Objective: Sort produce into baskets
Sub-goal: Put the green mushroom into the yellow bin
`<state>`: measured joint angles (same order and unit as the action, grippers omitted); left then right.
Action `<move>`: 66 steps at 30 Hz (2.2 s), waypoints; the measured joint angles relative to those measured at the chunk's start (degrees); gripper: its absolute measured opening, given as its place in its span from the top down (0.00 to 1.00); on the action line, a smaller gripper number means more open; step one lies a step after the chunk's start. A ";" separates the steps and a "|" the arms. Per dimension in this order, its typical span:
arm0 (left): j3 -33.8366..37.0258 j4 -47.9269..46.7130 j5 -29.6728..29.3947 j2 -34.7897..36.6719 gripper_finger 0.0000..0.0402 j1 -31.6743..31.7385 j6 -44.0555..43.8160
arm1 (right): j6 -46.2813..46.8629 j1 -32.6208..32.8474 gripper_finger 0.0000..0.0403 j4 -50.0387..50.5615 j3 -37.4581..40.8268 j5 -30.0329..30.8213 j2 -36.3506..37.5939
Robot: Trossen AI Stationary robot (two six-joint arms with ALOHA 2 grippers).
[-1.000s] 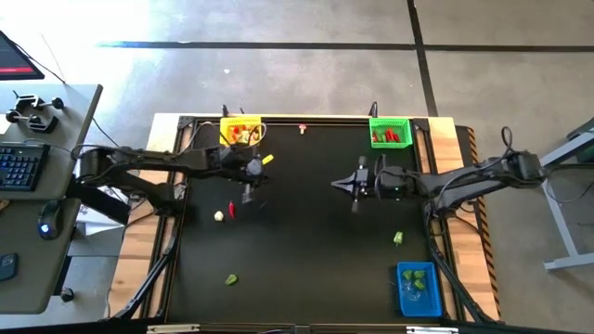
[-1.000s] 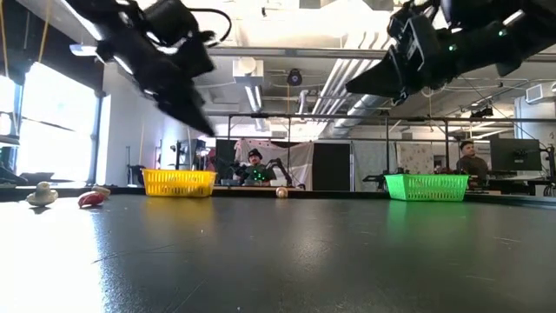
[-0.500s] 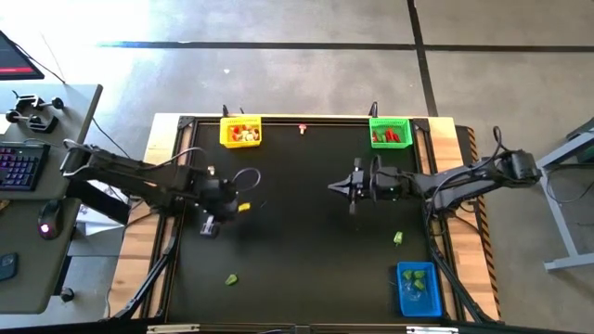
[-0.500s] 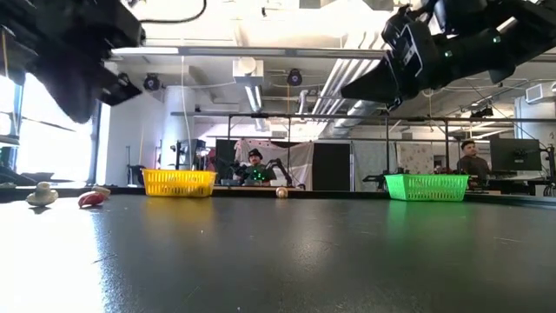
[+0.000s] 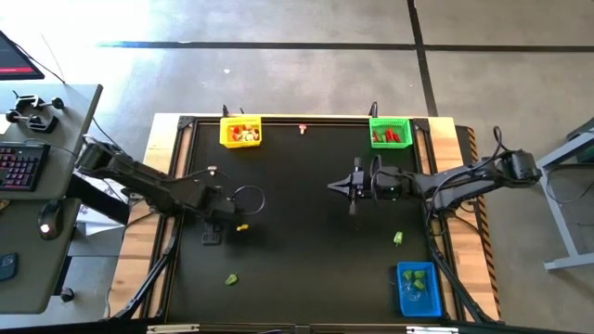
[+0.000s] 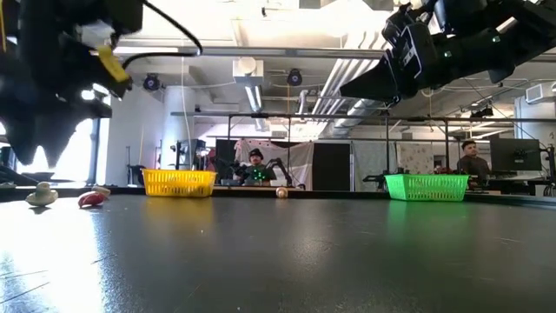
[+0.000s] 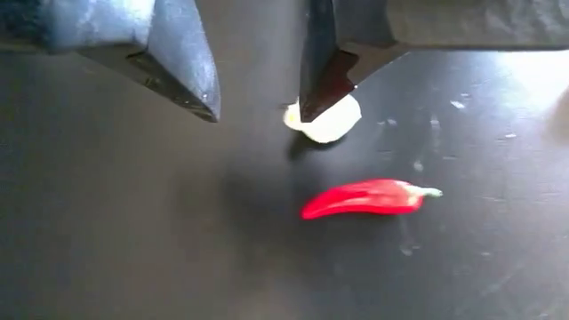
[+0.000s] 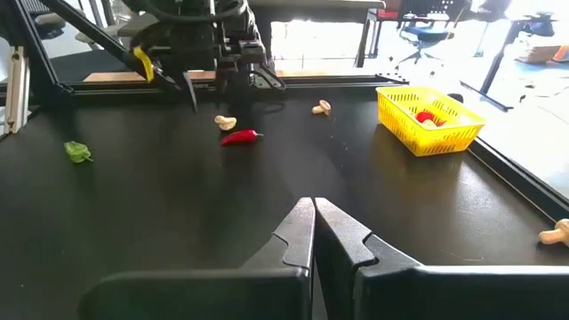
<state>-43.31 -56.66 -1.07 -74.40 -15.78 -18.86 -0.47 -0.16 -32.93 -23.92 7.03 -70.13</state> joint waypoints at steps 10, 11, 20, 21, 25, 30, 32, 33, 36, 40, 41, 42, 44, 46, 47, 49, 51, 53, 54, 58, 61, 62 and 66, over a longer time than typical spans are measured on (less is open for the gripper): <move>-0.17 0.02 -3.55 -7.51 0.62 0.29 -0.56 | 0.42 0.00 1.00 0.37 0.00 -0.13 0.00; -0.17 0.15 -4.54 -7.91 0.62 0.57 -0.94 | 0.38 0.00 1.00 0.38 0.00 -0.15 0.00; -0.17 0.42 -5.04 -8.89 0.84 5.18 -0.51 | 0.22 0.00 1.00 1.05 0.00 -1.26 0.00; -0.17 0.33 -4.70 -8.89 0.87 5.63 -0.38 | 0.22 0.00 1.00 1.05 0.00 -1.31 0.00; -0.17 -0.20 -3.85 -8.89 0.98 6.46 1.01 | 0.42 0.00 1.00 1.08 0.00 -1.33 0.00; -0.17 -0.38 -3.85 -8.89 1.00 6.83 2.85 | 0.42 0.00 1.00 1.46 0.00 -1.33 0.00; -0.25 -0.82 -3.92 -8.89 1.00 6.83 3.26 | 0.42 0.00 1.00 1.88 0.00 -1.33 0.00; -0.55 -1.53 -3.95 -8.89 1.00 6.86 3.62 | 0.44 0.00 1.00 2.06 0.00 -1.33 0.00; -2.42 -3.70 -5.54 -8.85 1.00 7.60 4.55 | 0.44 0.00 1.00 2.10 0.00 -1.33 0.00; -4.54 -5.28 -7.59 -7.18 1.00 10.50 6.54 | 0.44 0.00 1.00 2.18 0.00 -1.33 0.00; -4.57 -5.34 -7.39 -6.72 1.00 11.33 7.53 | 0.44 0.00 1.00 2.30 0.00 -1.33 0.00; -4.57 -5.47 -7.23 -6.31 1.00 12.12 8.32 | 0.44 0.00 1.00 2.37 0.00 -1.38 0.00; -4.61 -6.15 -7.17 -6.21 0.98 13.75 9.21 | 0.44 0.00 1.00 2.87 0.00 -1.49 0.00; -4.57 -6.55 -7.11 -6.67 0.95 15.33 10.61 | 0.44 0.00 1.00 3.19 0.00 -1.49 0.00; -4.56 -6.47 -7.12 -6.96 0.92 16.10 11.43 | 0.44 0.00 1.00 3.31 0.00 -1.49 0.00; -4.33 -6.42 -7.11 -7.64 0.87 17.79 13.81 | 0.44 0.00 1.00 3.46 0.00 -1.49 0.00; -4.33 -6.43 -7.22 -8.49 0.80 19.23 16.63 | 0.44 0.00 1.00 3.52 0.00 -1.49 0.00; -4.31 -6.41 -7.37 -9.50 0.73 20.36 19.87 | 0.44 0.00 1.00 3.54 0.00 -1.49 0.00; -4.31 -6.41 -7.41 -10.14 0.70 20.87 21.52 | 0.44 0.00 1.00 3.54 0.00 -1.49 0.00; -4.31 -5.60 -7.92 -13.29 0.61 22.78 26.05 | 0.44 0.00 1.00 3.54 0.00 -1.49 0.00; -4.31 -5.11 -8.10 -15.86 0.58 24.32 27.09 | 0.44 0.00 1.00 3.57 0.00 -1.49 0.00; -4.31 -4.83 -8.29 -16.72 0.58 24.85 27.01 | 0.44 0.00 1.00 3.59 0.00 -1.49 0.00; -4.29 -4.31 -8.53 -19.67 0.61 26.73 27.06 | 0.26 0.00 1.00 3.83 0.00 -1.46 0.00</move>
<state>-47.60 -60.97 -9.60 -94.07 10.95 8.20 -0.21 -0.16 -29.10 -23.92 5.56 -70.13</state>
